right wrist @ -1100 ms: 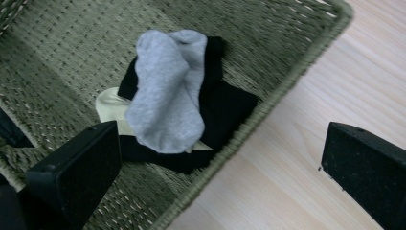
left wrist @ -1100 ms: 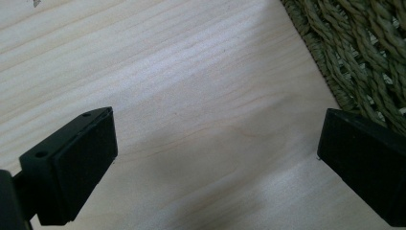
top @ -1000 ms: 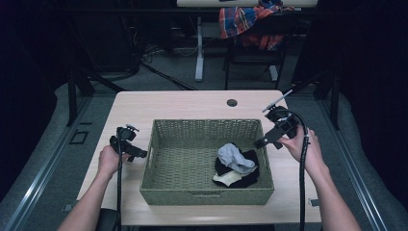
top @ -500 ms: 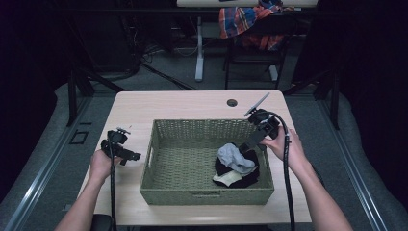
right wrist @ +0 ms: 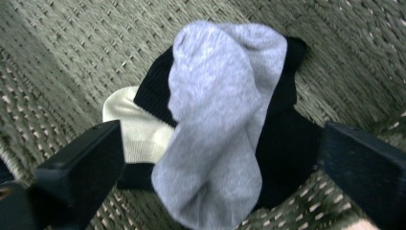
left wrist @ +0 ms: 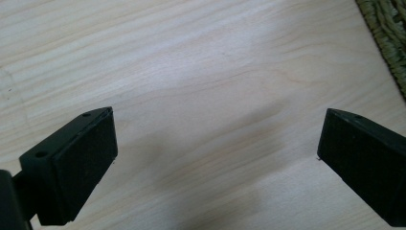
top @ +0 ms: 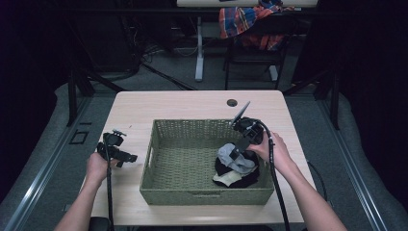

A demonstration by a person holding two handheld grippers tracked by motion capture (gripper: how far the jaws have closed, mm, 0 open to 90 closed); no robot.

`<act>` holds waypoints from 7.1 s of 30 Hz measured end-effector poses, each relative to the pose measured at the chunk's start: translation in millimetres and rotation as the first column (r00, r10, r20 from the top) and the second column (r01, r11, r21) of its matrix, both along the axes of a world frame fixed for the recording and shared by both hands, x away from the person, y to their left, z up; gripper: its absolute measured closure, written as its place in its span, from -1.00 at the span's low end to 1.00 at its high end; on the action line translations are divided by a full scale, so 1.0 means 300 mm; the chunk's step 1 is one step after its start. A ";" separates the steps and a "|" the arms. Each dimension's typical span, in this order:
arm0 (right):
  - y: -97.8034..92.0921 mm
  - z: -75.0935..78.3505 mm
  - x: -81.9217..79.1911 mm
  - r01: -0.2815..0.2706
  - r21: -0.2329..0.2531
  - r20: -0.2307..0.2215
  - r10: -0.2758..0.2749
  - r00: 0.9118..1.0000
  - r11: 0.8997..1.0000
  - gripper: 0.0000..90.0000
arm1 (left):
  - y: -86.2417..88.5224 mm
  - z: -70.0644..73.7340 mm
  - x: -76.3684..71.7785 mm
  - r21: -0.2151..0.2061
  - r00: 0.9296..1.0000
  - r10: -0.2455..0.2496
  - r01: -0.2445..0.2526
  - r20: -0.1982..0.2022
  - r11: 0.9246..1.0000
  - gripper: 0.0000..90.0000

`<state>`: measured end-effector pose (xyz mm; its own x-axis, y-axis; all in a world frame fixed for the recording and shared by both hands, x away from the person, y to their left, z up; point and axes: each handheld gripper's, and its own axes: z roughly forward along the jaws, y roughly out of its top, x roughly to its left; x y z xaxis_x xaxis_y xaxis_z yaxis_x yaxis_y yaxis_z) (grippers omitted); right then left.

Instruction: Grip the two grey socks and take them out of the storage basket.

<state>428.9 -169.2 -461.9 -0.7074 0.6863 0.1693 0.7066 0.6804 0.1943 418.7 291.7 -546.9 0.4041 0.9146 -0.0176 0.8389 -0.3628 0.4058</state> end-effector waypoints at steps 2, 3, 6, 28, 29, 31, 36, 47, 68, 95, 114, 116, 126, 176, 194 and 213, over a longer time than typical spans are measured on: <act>0.007 -0.011 0.008 -0.009 -0.010 -0.003 0.009 1.000 1.000 -0.84 | 0.003 -0.002 0.001 -0.002 1.000 0.006 -0.006 0.000 1.000 -1.00; 0.010 -0.021 0.008 0.002 -0.006 -0.010 -0.002 1.000 1.000 -0.79 | 0.000 -0.001 0.002 -0.004 1.000 0.002 -0.002 -0.003 1.000 -1.00; 0.012 -0.049 0.010 -0.003 -0.036 -0.027 0.002 1.000 0.999 -0.68 | -0.014 -0.002 0.010 0.002 1.000 -0.012 0.012 0.000 1.000 -1.00; 0.052 -0.077 0.001 -0.025 -0.112 -0.050 0.020 0.999 0.993 0.61 | -0.012 0.010 -0.003 0.008 1.000 -0.021 0.021 0.007 1.000 -1.00; 0.050 -0.069 0.001 -0.030 -0.112 -0.043 0.025 0.999 0.993 0.61 | -0.014 0.010 -0.004 0.011 1.000 -0.022 0.022 0.011 1.000 -1.00; 0.048 -0.054 -0.003 -0.026 -0.112 -0.033 0.022 0.999 0.993 0.62 | -0.014 0.012 -0.005 0.010 1.000 -0.021 0.021 0.011 1.000 -1.00; 0.048 -0.019 -0.017 -0.023 -0.092 0.000 0.023 1.000 0.995 0.63 | -0.013 0.006 0.000 0.007 1.000 -0.012 0.012 0.012 1.000 -1.00; 0.014 0.068 -0.032 -0.004 -0.044 0.058 0.007 0.998 0.999 0.62 | -0.028 0.001 0.013 0.007 1.000 -0.026 0.026 0.003 1.000 -1.00; 0.001 0.153 -0.053 0.003 0.007 0.125 -0.004 0.992 1.000 0.62 | -0.020 0.002 0.004 0.001 1.000 -0.022 0.022 -0.005 1.000 -1.00; -0.109 0.248 -0.062 0.082 0.035 0.201 -0.087 0.976 0.996 0.62 | -0.037 -0.001 0.007 0.012 0.999 -0.051 0.051 -0.014 0.999 -1.00; -0.276 0.296 -0.042 0.180 0.051 0.212 -0.187 0.959 0.982 0.65 | -0.038 -0.005 0.012 0.007 0.999 -0.050 0.051 -0.010 0.999 -1.00; -0.297 0.295 -0.041 0.204 0.067 0.212 -0.213 0.954 0.977 0.65 | -0.039 -0.004 0.010 0.005 0.999 -0.048 0.048 -0.008 0.999 -1.00; -0.396 0.302 -0.032 0.276 0.077 0.215 -0.286 0.934 0.958 0.66 | -0.045 -0.003 0.013 0.009 0.998 -0.058 0.058 -0.013 0.998 -1.00; -0.482 -0.095 0.112 0.395 -0.077 0.001 -0.396 0.918 0.915 0.66 | -0.030 0.006 0.010 0.003 0.999 -0.046 0.046 0.002 0.999 -1.00; -0.502 -0.173 0.124 0.398 -0.123 -0.037 -0.405 0.914 0.909 0.58 | -0.035 0.010 0.005 0.009 0.999 -0.046 0.045 0.005 0.999 -1.00; -0.494 0.075 0.072 0.393 0.024 0.125 -0.393 0.911 0.919 -0.76 | -0.039 0.012 0.005 0.016 0.999 -0.048 0.047 0.016 0.999 -1.00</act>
